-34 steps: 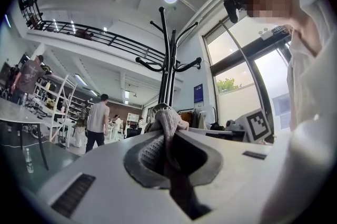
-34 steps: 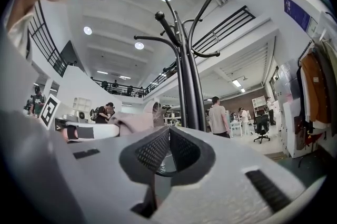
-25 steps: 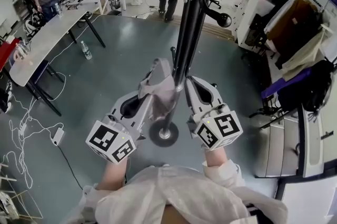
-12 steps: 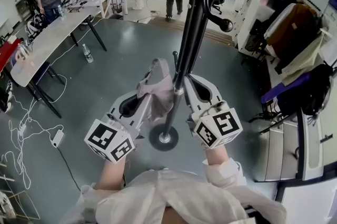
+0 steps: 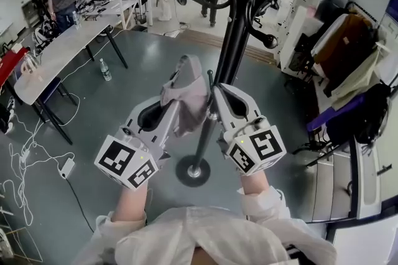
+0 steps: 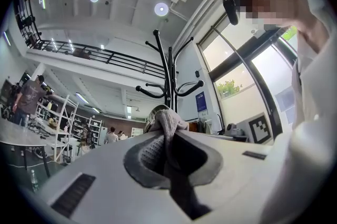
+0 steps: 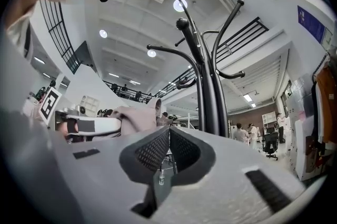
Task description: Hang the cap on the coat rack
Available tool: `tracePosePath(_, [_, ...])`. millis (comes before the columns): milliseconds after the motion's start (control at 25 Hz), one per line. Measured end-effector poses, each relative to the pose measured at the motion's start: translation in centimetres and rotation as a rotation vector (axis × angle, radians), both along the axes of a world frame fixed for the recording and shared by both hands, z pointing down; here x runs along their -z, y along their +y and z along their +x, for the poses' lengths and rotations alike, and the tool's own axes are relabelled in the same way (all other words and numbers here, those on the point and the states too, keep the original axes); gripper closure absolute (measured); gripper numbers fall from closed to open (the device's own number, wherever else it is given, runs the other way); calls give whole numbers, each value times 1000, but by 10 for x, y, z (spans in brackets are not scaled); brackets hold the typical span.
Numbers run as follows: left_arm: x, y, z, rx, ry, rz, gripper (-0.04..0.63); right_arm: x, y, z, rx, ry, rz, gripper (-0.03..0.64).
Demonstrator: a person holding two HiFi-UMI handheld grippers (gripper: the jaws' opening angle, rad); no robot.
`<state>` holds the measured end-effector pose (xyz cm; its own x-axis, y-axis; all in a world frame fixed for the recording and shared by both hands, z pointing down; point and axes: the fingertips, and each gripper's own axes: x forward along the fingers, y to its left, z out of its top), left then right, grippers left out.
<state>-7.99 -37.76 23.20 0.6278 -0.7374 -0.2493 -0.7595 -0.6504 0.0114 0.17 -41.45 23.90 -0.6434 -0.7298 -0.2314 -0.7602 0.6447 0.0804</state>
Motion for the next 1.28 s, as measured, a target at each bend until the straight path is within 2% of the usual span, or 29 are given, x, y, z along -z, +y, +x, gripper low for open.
tracePosePath(280, [25, 4, -3, -2, -8, 66, 569, 24, -1, -4, 2, 2, 48, 614])
tracePosePath(520, [43, 7, -11, -1, -9, 108, 569, 47, 2, -11, 4, -52, 75, 614])
tracePosePath(1280, [139, 0, -58, 102, -52, 307, 569, 116, 6, -43, 68, -74, 220, 614])
